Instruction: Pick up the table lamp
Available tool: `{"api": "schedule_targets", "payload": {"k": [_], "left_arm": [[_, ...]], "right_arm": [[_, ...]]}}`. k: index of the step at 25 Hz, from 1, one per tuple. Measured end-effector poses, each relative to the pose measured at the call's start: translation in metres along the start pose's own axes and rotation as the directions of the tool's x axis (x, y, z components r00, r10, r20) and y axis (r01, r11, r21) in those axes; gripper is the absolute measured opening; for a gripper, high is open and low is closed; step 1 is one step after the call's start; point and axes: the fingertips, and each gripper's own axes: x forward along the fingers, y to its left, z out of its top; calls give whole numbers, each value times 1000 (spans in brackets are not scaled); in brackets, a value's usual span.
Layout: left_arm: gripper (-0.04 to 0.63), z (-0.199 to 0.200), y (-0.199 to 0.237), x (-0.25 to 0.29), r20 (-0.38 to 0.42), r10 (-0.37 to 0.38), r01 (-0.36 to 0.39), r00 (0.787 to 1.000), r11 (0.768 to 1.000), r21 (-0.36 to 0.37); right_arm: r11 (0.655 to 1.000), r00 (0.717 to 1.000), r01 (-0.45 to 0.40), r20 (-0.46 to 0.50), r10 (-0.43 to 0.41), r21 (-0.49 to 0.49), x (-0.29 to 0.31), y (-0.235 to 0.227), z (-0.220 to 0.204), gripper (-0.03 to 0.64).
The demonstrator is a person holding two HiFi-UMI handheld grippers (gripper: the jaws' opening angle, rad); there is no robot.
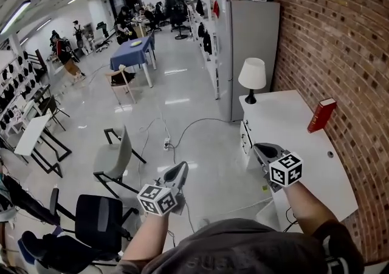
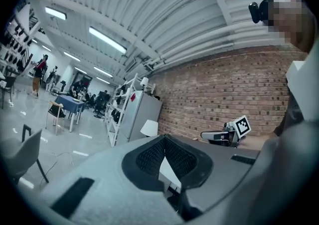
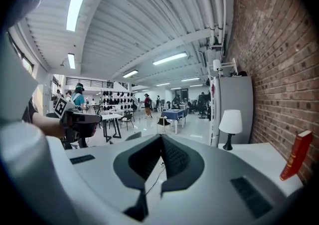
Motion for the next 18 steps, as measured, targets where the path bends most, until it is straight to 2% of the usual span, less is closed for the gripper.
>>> {"api": "schedule_targets", "payload": {"k": [8, 12, 18], "left_arm": [[3, 64, 145, 62, -28, -41, 42, 999, 998, 39], [3, 80, 191, 86, -33, -46, 47, 998, 998, 35], [3, 82, 240, 127, -54, -20, 22, 998, 1000, 21]], "right_arm": [[1000, 999, 10, 53, -10, -8, 153, -13, 57, -6], [1000, 999, 7, 49, -7, 0, 205, -26, 69, -6], [1000, 999, -21, 26, 21, 15, 266, -61, 67, -6]]}}
